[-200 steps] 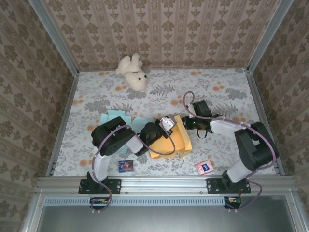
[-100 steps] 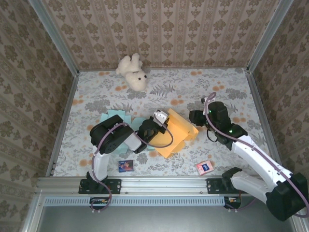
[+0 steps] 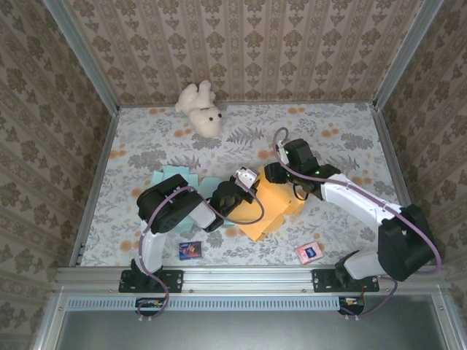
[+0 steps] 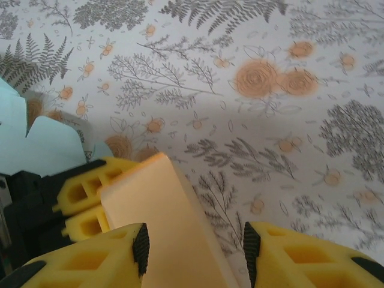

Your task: Fold the paper box

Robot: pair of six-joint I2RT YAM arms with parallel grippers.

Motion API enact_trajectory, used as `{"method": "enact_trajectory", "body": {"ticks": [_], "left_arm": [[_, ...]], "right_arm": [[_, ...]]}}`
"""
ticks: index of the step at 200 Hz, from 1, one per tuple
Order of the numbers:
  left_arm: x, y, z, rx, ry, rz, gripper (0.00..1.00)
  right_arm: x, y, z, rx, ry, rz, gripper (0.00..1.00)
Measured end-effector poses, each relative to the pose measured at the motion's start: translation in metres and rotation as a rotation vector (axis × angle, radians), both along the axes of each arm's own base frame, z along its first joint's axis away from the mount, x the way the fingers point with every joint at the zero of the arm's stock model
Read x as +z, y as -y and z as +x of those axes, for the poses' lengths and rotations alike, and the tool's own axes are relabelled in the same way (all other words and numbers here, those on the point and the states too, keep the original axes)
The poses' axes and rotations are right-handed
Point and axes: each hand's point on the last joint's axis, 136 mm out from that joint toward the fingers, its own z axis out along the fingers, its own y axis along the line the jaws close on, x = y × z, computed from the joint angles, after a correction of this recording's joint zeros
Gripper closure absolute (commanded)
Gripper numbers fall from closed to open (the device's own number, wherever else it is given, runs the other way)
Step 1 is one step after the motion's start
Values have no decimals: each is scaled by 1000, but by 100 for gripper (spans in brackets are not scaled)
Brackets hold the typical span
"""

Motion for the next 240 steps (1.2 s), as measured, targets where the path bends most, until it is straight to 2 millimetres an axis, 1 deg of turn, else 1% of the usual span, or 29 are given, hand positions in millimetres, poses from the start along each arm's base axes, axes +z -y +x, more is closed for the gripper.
{"method": "enact_trajectory", "body": {"ticks": [25, 52, 63, 139, 166, 180, 192, 207, 229, 240], "left_arm": [[2, 2, 1, -4, 3, -5, 100], [-11, 1, 1, 2, -21, 27, 100], [-11, 0, 2, 6, -19, 25, 100], [-11, -2, 7, 36, -18, 30, 100], [-10, -1, 7, 33, -15, 26, 100], [-9, -1, 7, 33, -13, 23, 100], [-8, -1, 7, 38, -12, 22, 100], [-8, -3, 9, 53, -15, 18, 100], [-9, -10, 13, 99, -28, 6, 100], [-11, -16, 15, 136, -41, -2, 100]], "right_arm": [[-10, -7, 9, 28, -4, -12, 52], [-23, -11, 12, 50, -20, -25, 52], [-27, -12, 13, 52, -22, -30, 52], [-25, -12, 19, 65, 24, -68, 52], [-19, -10, 14, 53, 27, -42, 51], [-12, -7, 7, 35, 27, -20, 51], [1, -4, 1, 16, 43, 6, 51], [28, 2, -10, -10, 91, 50, 51], [75, 16, -29, -61, 208, 127, 51], [91, 25, -40, -89, 254, 156, 51]]}}
